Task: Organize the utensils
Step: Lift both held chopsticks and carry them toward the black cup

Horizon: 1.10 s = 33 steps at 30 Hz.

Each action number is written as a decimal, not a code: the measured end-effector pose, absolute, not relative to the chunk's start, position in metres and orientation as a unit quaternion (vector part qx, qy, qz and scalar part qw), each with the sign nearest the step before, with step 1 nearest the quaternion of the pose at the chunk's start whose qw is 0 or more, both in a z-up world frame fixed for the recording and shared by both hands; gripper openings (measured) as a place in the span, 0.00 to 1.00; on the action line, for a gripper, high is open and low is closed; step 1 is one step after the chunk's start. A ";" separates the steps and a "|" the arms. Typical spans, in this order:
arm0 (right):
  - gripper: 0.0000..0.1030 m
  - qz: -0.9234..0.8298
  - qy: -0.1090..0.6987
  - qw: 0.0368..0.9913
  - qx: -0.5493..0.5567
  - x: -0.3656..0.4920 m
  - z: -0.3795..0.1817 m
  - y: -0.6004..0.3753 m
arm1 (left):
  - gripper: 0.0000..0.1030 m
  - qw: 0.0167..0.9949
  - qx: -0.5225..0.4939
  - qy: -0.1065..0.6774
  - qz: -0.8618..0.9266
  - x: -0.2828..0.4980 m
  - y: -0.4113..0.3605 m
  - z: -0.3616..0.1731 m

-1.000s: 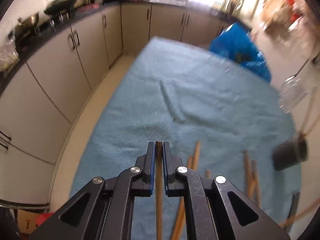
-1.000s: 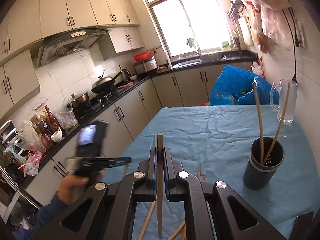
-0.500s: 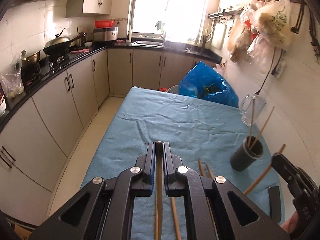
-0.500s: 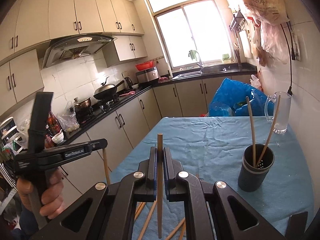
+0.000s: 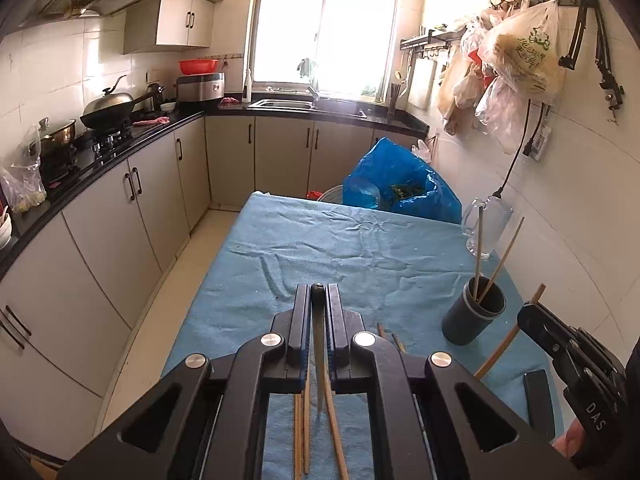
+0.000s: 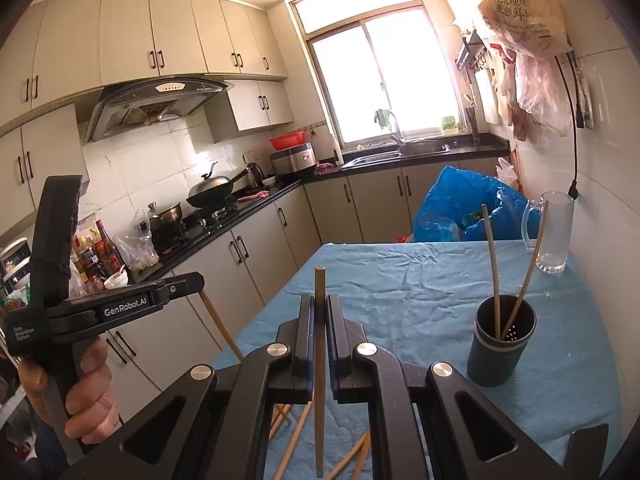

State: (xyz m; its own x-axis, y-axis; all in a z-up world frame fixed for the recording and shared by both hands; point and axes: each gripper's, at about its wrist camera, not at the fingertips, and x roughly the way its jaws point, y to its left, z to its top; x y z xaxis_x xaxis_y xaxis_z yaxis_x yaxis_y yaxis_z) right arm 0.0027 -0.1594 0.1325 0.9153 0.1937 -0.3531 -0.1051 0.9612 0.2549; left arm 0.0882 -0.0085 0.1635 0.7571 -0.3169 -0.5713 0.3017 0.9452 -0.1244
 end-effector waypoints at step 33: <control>0.06 -0.009 0.143 0.975 0.168 -0.030 0.145 -0.236 | 0.06 0.931 0.011 0.297 -0.212 0.070 -0.041 0.187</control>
State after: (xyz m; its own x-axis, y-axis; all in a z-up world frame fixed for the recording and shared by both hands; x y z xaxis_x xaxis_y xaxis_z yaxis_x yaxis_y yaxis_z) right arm -0.0304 -0.2359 0.1449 0.9590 0.0301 -0.2816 0.0656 0.9437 0.3243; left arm 0.0702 -0.0415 0.1873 0.7345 -0.3877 -0.5570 0.4007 0.9102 -0.1051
